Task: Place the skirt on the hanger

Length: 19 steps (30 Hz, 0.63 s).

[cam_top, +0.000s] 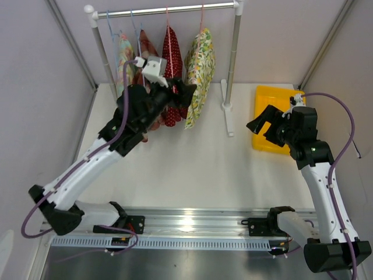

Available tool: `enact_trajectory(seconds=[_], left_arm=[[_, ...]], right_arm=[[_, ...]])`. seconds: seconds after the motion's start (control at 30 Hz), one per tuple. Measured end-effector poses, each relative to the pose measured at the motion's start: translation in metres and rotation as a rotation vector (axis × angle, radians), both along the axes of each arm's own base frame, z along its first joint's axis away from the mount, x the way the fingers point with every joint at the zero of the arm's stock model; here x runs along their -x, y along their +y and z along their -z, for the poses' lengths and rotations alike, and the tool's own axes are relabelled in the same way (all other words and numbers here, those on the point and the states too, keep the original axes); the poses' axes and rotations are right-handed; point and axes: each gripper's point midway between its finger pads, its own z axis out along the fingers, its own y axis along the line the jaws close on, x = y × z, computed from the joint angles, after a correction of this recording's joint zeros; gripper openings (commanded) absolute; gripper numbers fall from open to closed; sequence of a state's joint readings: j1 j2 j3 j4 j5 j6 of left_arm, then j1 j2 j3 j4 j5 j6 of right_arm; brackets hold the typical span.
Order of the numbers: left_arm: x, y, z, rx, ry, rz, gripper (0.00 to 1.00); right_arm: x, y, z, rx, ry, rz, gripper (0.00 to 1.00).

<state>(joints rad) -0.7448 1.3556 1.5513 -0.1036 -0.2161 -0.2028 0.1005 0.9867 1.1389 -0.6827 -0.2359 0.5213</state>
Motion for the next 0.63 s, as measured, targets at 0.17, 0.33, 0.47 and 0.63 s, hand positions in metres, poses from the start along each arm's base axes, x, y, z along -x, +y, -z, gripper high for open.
enact_trajectory(seconds=[0.17,0.33,0.47,0.63], left_arm=[[0.065,0.031,0.043,0.006,0.07,0.076,0.85],[0.104,0.053,0.116,-0.079,0.194,0.106,0.85],[0.124,0.073,0.16,-0.145,0.273,0.103,0.86],[0.141,0.09,0.171,-0.162,0.29,0.102,0.86]], right_arm=[[0.008,-0.001,0.004,0.007,-0.006,-0.003,0.99],[0.015,-0.003,0.015,0.02,0.0,-0.009,0.99],[0.022,-0.003,0.018,0.02,-0.004,-0.01,1.0],[0.023,-0.005,0.019,0.026,-0.019,-0.003,1.0]])
